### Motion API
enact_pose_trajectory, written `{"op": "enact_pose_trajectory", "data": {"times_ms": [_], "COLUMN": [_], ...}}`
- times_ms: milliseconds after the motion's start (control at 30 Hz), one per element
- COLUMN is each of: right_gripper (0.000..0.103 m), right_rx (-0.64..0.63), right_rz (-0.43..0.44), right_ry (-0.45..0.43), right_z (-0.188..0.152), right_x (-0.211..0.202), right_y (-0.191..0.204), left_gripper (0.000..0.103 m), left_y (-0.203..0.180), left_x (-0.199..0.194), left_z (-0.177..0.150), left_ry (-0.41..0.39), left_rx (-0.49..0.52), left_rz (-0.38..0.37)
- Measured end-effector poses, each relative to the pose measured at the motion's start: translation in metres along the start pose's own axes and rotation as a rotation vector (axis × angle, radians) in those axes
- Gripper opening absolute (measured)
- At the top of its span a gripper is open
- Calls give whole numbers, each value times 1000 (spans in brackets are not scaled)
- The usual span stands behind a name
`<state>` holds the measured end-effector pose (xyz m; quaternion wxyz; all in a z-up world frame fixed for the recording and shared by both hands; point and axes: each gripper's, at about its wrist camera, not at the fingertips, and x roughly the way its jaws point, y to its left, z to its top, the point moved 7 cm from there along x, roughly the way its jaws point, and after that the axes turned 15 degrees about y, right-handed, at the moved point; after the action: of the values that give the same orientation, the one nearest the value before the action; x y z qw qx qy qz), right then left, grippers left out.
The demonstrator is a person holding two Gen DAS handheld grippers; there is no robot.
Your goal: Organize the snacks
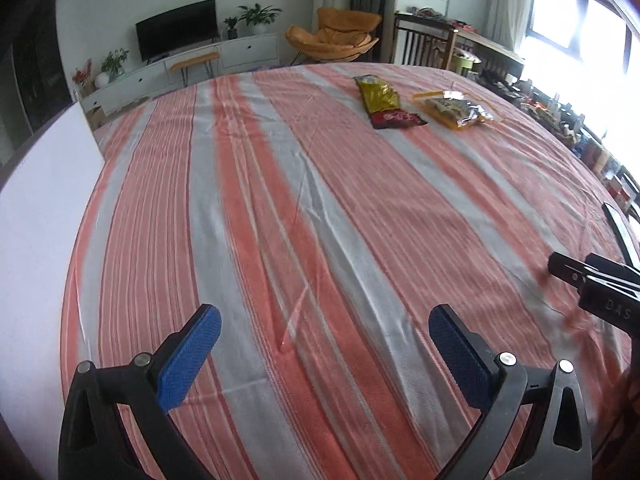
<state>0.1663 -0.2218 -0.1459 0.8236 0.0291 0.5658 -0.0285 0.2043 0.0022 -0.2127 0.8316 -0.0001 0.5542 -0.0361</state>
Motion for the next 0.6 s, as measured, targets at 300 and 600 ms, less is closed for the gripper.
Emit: {"op": "enact_pose_trajectory", "data": {"times_ms": [300,600], "right_gripper": [80,85], "right_rx": [-7,-5], "right_rz": [-11,-11], "right_ry": [12,7], "right_z": [-3,-3], "right_x": [2,2], "right_y": [2,2], "left_gripper": [103,103], "left_y": [-3,-3], "left_x": [12,11], "left_z": [1,1], "left_ry": [33,33], "left_rx": [4,4], "left_rz": [29,30]}}
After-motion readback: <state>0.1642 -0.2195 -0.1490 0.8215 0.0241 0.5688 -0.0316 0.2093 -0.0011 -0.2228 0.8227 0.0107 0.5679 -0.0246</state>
